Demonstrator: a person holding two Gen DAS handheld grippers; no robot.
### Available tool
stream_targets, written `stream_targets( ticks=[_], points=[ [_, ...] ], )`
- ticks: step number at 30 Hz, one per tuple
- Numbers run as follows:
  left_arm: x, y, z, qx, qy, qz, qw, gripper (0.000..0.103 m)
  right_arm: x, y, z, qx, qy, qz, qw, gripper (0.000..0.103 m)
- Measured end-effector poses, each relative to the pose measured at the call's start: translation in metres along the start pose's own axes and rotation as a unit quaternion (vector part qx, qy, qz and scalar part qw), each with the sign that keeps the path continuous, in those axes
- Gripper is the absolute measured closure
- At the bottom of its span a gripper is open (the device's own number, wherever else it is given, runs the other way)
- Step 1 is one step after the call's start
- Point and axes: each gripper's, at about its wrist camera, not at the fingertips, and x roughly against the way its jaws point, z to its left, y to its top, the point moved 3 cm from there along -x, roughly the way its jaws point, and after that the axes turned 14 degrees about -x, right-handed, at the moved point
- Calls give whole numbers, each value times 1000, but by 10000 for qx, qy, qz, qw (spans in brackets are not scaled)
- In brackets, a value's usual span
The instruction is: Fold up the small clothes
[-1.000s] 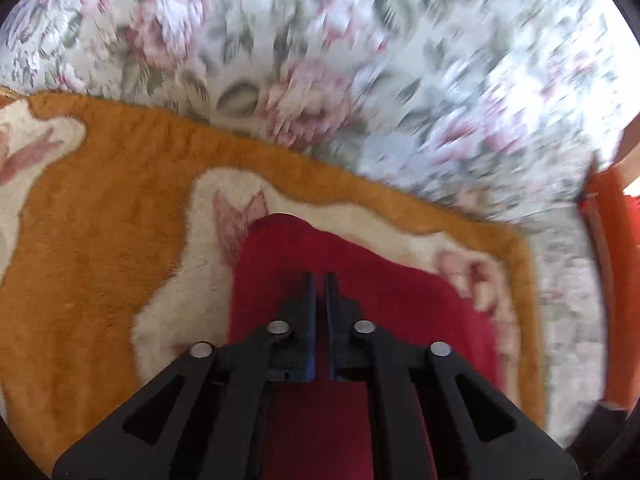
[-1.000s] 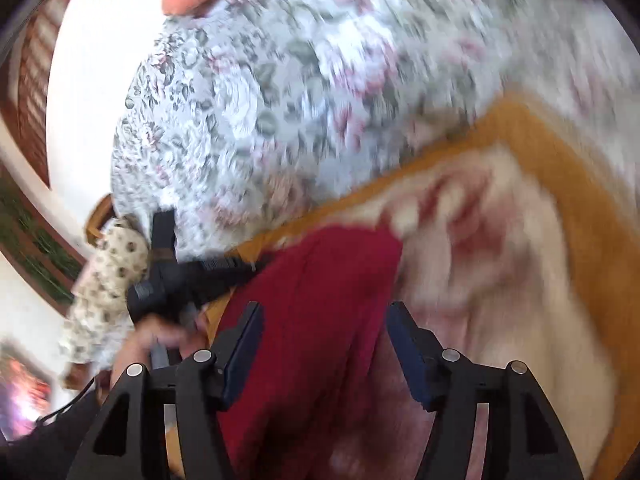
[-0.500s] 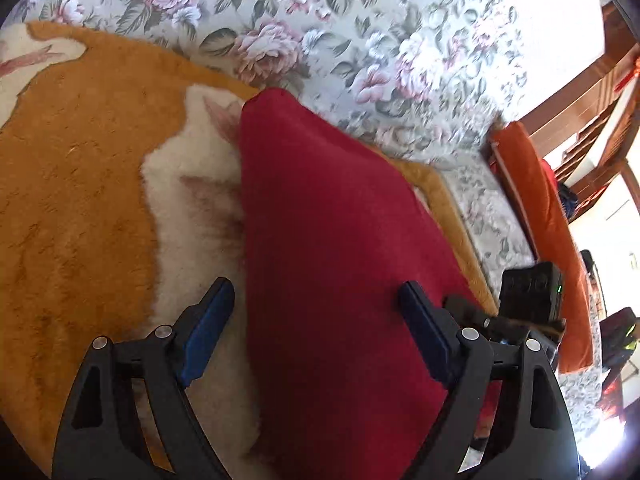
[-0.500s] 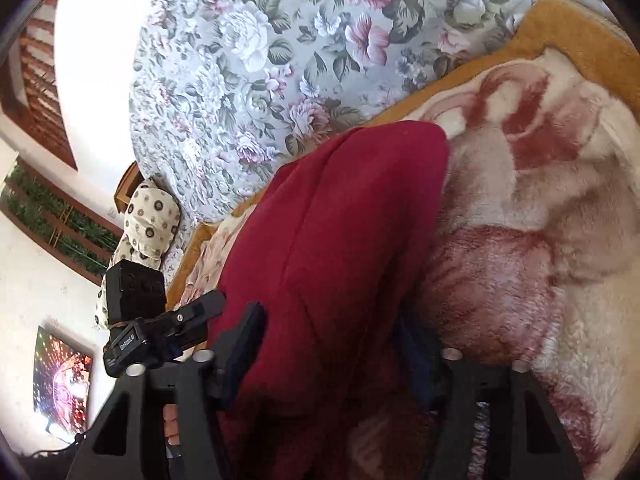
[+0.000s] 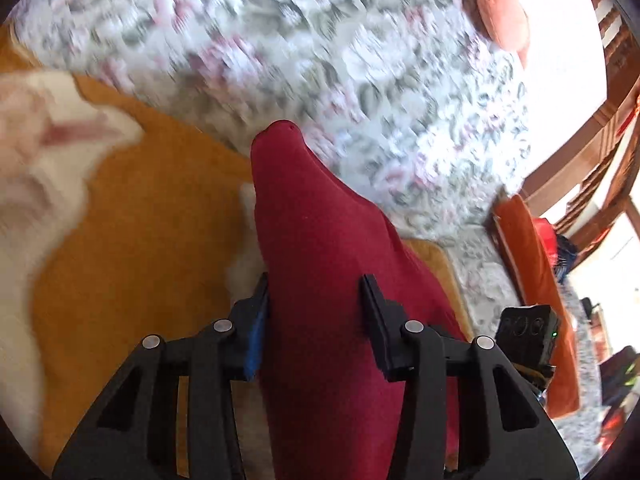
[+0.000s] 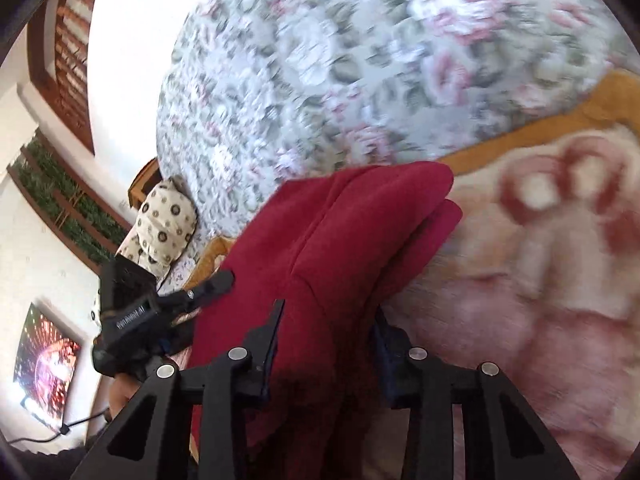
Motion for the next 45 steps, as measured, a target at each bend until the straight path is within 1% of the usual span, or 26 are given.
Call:
stream_targets(
  ticks=[2,5,6,7,8,10,12,14,16,17,18,20,22,23,24,26,27,30,33,35,37,38,39,40,42,45],
  points=[
    [2,7,17,-32,201,20,9998,61,-21,-1,11,21,24,-28,10000,66],
    [-8,6,42,97,385,184,9990,59,-50,0,21,115,-153,0,9998,66],
    [-16,2,49,119,446,341,9984,57,-60,0,19,117,-293,30,9995,66],
    [-21,-3,54,115,513,399,9978,52,-67,-1,15,104,-478,54,9988,64],
    [-23,-6,54,107,483,353,9981,50,-72,-2,11,85,-626,107,9979,63],
    [-21,-9,55,156,377,312,9987,43,-70,-4,3,-120,-651,164,9977,62],
    [-12,-9,55,174,365,330,9986,43,-55,-4,2,-222,-623,110,9977,62],
    [8,-8,47,29,502,127,9987,43,-35,-3,11,49,-776,-58,9970,62],
    [32,-11,27,-238,514,-147,9983,47,-19,-2,28,586,-920,-302,9936,62],
    [38,-15,17,-370,462,-192,9981,52,-14,-3,42,964,-933,-367,9903,62],
    [42,-22,2,-577,392,-185,9974,61,-13,-5,56,1378,-938,-328,9855,62],
    [40,-34,-14,-756,247,-122,9968,63,-26,-12,78,2159,-1103,-94,9701,62],
    [21,-50,-15,-807,423,163,9957,65,-47,-19,85,2600,-1268,177,9571,62],
    [10,-56,-10,-752,535,302,9953,66,-61,-21,81,2709,-1488,310,9505,63],
    [0,-62,-4,-704,632,416,9946,72,-76,-22,71,2729,-1731,496,9450,63],
    [-7,-69,0,-848,694,283,9936,73,-93,-26,52,2731,-1969,736,9387,63],
    [-7,-69,0,-842,728,293,9934,73,-95,-29,48,2862,-1955,591,9361,63],
    [-10,-67,-3,-850,833,334,9923,73,-90,-28,41,2688,-1800,420,9453,63],
    [-5,-67,-6,-867,922,435,9910,73,-86,-27,45,2707,-1912,371,9428,63],
    [1,-65,-11,-855,1050,591,9890,71,-81,-29,60,2648,-2115,322,9403,63],
    [11,-68,-23,-967,1264,699,9848,53,-59,-38,76,2382,-2155,140,9469,62],
    [22,-70,-35,-1077,1544,660,9799,45,-43,-46,84,2212,-2162,-36,9510,62],
    [29,-73,-40,-1127,1707,614,9769,29,-29,-55,89,2058,-2284,-236,9513,60],
    [39,-76,-49,-1197,1925,526,9725,25,-17,-64,93,1945,-2399,-382,9503,60],
    [59,-85,-63,-1254,2124,406,9683,24,2,-88,99,1791,-2449,-545,9513,60],
    [80,-102,-76,-1246,2393,567,9612,23,27,-133,108,1851,-2344,-753,9514,60]
  ],
)
